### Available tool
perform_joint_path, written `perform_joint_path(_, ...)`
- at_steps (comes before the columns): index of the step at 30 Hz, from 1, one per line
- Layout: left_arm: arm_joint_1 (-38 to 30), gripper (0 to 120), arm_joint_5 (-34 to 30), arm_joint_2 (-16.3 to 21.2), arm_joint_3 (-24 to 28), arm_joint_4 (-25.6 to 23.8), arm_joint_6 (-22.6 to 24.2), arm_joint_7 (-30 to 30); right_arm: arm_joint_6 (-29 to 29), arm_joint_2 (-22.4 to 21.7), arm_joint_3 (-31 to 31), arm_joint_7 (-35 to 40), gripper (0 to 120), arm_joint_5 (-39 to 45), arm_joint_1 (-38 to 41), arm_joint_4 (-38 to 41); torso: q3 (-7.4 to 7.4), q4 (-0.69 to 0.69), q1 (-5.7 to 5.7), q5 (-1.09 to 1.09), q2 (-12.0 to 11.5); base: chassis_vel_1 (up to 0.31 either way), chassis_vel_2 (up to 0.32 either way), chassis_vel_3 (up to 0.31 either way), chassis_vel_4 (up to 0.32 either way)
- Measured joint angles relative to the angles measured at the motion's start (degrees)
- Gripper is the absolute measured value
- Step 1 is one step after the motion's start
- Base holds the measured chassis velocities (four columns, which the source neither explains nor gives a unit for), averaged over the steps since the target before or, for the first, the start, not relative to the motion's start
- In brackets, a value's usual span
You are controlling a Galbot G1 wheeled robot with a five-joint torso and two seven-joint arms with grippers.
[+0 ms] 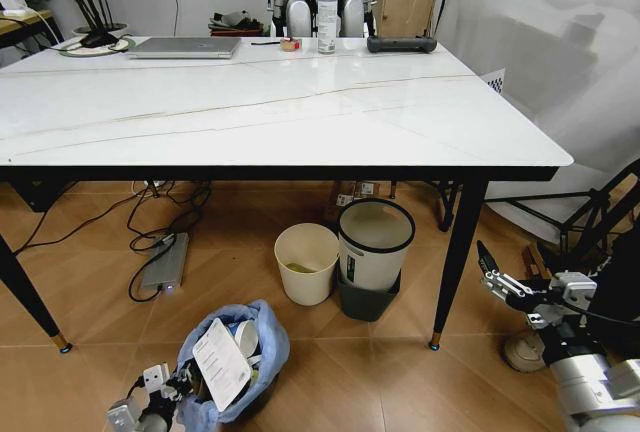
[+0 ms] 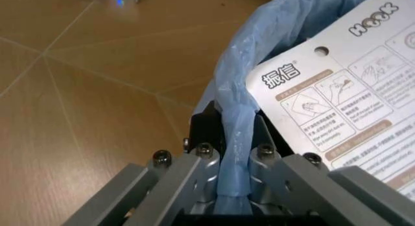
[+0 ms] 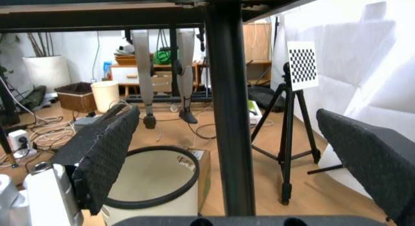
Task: Pick up the trash bin and place the trash from the table into it.
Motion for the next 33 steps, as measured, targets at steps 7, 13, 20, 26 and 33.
perform_joint_path(7,-1.7,0,0.5,0.3,-0.1,2.5,-0.1,-0.1,0.0,0.0,0.0,0.0,100,0.0,0.0,0.0,0.11,0.0,0.06,0.0,0.2,0.0,0.0,0.0,0.0)
perform_joint_path(13,-2.8,0,0.5,0.5,0.1,3.4,0.0,-0.1,0.0,0.0,0.0,0.0,100,0.0,0.0,0.0,0.19,0.0,0.1,0.0,0.3,0.0,0.0,0.0,0.0)
perform_joint_path(20,-3.1,3,0.5,0.5,0.2,4.1,-0.2,0.2,0.0,0.0,0.0,0.0,100,0.0,0.0,0.0,0.24,0.0,0.14,0.01,0.4,0.0,0.0,0.0,0.0)
perform_joint_path(26,-3.4,27,0.5,0.6,0.2,4.5,-0.4,0.5,0.0,0.0,0.0,0.0,100,0.0,0.0,0.0,0.28,0.0,0.16,0.01,0.5,0.0,0.0,0.0,0.0)
perform_joint_path(33,-3.2,54,0.3,0.8,0.3,3.9,-0.5,0.5,0.0,0.0,0.0,0.0,100,0.0,0.0,0.0,0.32,0.0,0.18,0.0,0.5,0.0,0.0,0.0,0.0)
